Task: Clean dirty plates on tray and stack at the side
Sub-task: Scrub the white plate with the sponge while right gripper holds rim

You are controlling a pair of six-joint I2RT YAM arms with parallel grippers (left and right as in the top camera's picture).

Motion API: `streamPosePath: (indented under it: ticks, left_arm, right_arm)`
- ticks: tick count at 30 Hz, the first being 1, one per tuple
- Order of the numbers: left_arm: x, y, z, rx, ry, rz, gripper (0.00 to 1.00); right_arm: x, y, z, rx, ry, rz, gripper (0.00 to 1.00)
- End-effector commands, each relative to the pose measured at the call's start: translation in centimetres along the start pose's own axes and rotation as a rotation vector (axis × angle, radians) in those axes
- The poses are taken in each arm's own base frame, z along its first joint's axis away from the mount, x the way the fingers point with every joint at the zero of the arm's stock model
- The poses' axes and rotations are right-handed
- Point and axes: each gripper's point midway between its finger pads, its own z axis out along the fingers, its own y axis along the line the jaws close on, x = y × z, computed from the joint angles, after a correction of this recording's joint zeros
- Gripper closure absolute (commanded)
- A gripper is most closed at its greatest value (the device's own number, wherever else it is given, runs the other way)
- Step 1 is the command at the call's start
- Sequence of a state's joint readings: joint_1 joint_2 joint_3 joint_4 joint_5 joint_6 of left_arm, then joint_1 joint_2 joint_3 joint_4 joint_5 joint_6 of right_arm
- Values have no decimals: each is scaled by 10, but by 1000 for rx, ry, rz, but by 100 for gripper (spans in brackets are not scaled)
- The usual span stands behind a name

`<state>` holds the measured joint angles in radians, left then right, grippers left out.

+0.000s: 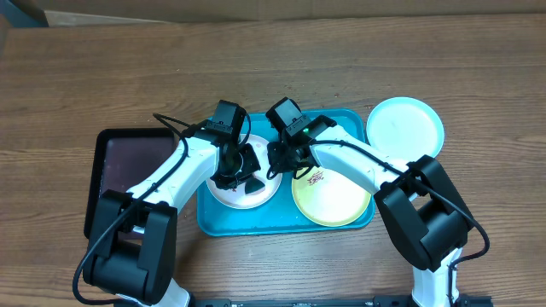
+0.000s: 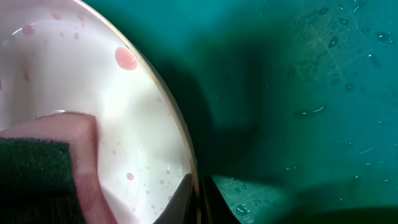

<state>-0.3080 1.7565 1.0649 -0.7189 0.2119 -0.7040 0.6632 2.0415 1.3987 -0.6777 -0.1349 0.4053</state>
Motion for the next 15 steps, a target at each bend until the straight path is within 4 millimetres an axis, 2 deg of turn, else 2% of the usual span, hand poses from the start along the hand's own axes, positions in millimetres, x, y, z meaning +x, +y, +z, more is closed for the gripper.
streamPosePath:
  ticks: [1,5,9,15]
  left_arm:
    - [7,6,4,-30,17,2,96]
    - [12,24,15,-90,20,-5,96]
    - [14,58,23,-223,-16,-12,96]
    - [3,101,4,-437,-81,-27,96]
  right_arm:
    - [1,1,0,-9,1,-12,96]
    - [1,1,0,-9,1,-12,96]
    - [2,1,0,-8,4,-11,96]
    - [2,1,0,-7,7,-11,96]
